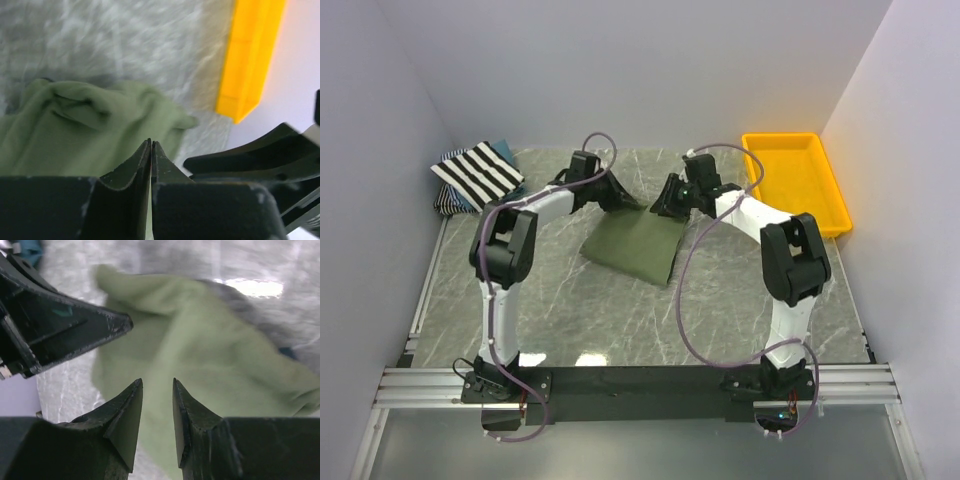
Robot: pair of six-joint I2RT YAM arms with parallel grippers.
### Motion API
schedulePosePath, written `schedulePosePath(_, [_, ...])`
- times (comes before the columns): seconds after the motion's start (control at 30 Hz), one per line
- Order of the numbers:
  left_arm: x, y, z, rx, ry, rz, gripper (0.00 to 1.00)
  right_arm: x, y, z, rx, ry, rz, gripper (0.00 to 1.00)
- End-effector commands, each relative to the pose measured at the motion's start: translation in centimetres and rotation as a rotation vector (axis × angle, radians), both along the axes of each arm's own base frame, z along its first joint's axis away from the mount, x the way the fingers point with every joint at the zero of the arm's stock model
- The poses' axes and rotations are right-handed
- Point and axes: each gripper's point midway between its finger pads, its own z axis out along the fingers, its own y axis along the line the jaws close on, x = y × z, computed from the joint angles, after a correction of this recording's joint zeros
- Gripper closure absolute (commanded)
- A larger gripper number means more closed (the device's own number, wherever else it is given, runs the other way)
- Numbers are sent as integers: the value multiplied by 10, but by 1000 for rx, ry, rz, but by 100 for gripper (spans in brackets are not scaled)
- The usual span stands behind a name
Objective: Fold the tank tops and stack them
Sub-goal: Fold the tank top
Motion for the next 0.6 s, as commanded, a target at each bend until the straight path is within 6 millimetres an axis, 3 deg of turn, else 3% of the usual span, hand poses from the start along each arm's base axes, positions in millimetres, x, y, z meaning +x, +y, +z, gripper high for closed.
schedulePosePath(0.0, [12,-14,14,-16,-54,-78,91,10,-1,-22,81,41,10,62])
schedulePosePath(0.03, [17,-12,-2,-2,-30,-74,91,14,-7,-29,87,54,-1,63])
schedulePosePath(0.23, [55,-5,-3,-27,-116,-25,81,19,-18,-64,150,144,-42,64])
schedulePosePath(0.3, [69,0,-1,-19,-127,5,78,20,-24,-68,179,154,-63,64])
schedulePosePath(0.57, [93,12,-43,16,-68,49,75,14,-35,-66,330,209,-85,64])
